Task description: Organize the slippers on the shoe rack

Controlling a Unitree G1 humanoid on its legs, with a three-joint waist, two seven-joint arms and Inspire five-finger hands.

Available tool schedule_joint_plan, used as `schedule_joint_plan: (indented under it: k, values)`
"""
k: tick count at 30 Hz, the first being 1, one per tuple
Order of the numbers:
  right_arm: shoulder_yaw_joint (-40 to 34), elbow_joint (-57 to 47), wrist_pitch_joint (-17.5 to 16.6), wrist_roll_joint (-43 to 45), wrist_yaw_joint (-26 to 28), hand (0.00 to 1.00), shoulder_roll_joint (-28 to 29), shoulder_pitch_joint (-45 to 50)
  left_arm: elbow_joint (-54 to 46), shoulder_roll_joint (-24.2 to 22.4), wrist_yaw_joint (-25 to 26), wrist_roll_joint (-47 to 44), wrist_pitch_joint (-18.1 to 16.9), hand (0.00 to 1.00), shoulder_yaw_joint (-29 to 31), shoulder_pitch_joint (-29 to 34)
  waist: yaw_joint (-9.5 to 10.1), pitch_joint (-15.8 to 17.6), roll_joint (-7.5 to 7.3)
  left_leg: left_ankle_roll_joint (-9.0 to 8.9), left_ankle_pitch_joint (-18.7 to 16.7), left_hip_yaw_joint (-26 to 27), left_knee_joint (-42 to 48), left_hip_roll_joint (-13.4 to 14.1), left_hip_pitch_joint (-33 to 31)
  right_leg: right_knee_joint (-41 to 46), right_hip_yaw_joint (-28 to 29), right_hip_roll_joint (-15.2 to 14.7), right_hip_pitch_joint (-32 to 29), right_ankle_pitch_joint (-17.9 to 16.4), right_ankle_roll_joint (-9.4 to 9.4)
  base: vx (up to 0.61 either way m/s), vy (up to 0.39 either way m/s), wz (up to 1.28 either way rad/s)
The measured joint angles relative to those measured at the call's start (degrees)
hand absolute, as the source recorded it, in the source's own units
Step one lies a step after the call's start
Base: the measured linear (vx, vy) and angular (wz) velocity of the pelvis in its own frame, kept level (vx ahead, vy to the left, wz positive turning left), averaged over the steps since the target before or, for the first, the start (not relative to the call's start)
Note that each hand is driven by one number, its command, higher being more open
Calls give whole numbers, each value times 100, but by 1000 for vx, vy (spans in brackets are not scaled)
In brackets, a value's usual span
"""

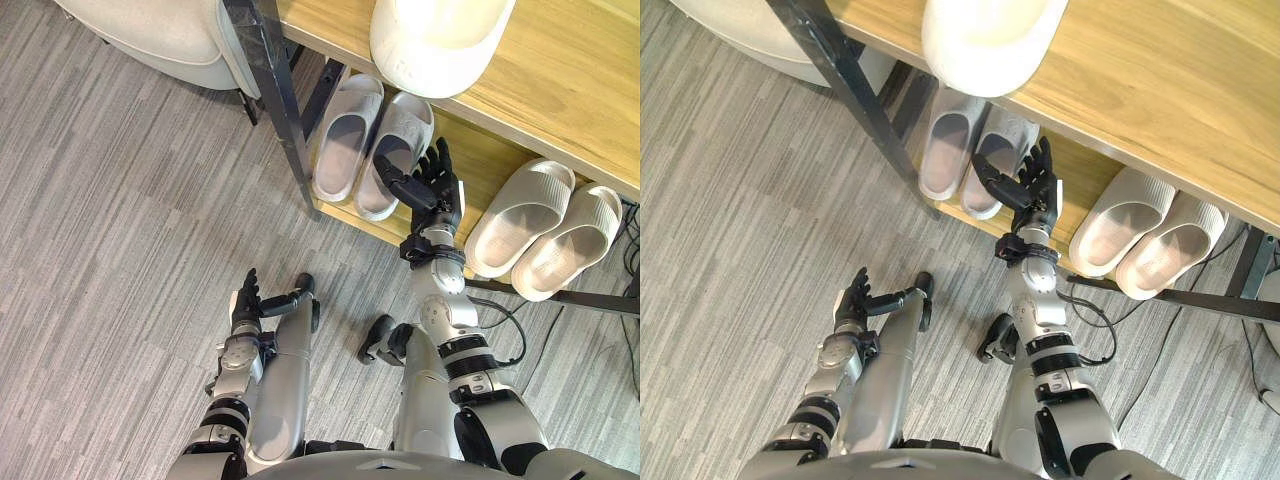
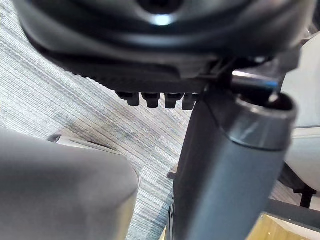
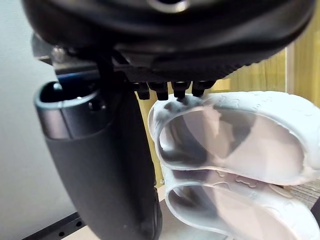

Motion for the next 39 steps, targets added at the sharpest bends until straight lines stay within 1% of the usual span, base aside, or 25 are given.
schedule_joint_plan:
  k: [6,13,18,22,24,27,30,35,36,37,39]
  values:
    - [-5,110,46,-127,1,100,-95,-53,21,-22,4,-1,11,100,3,1,-1,-16,40,2,-1,6,46,0,5,54,11,-15,0,-7,-9,-26,8,0]
    - [-30,108,188,-724,3,100,-176,-42,50,-23,6,-39,31,100,15,4,-16,-17,47,13,-2,42,94,0,48,119,62,-30,16,-7,-10,-31,11,-2]
    - [-140,-16,291,-1380,-78,100,-229,138,120,-14,7,-38,84,100,13,9,-35,-19,50,32,-15,84,75,11,203,82,94,-27,155,-7,-9,-9,6,-1]
    - [-136,-557,420,-1977,-156,100,-274,650,142,17,19,-30,120,100,-8,75,-65,-20,51,44,-27,147,-1,65,407,-39,144,30,331,21,13,-6,8,-10]
    - [-89,-780,474,-2360,-201,100,-268,1038,228,74,23,12,138,100,-77,147,-102,-21,49,44,-30,219,-161,116,721,-233,193,97,591,81,34,13,3,-21]
    - [6,-1056,555,-2723,-204,100,-274,1545,248,175,25,23,150,100,-221,333,-214,-41,44,35,-21,299,-427,172,1138,-546,226,190,959,173,59,31,2,-15]
    - [30,-1214,576,-3028,-181,100,-273,1991,288,265,13,92,197,100,-466,429,-232,-101,41,29,47,392,-768,216,1474,-895,277,277,1209,292,89,53,-1,-18]
    - [210,-1118,622,-3492,58,100,-278,2842,730,423,-25,256,258,100,-901,526,-392,-430,-9,20,330,530,-1778,249,2244,-1934,295,484,1857,673,168,135,12,-14]
    - [275,-861,623,-3623,137,100,-277,2965,863,458,-54,269,263,100,-988,592,-500,-577,-10,16,448,553,-2088,247,2467,-2312,282,551,2081,827,211,151,26,-10]
    - [288,-789,623,-3656,150,100,-277,2987,893,470,-58,277,266,100,-1005,606,-524,-613,-14,15,473,561,-2170,246,2527,-2407,278,565,2138,860,217,185,41,-15]
    - [290,-343,650,-3871,307,100,-285,3146,993,468,-64,400,281,100,-1135,689,-562,-769,-7,17,640,678,-2708,259,2965,-3008,312,678,2533,1121,261,162,38,-21]
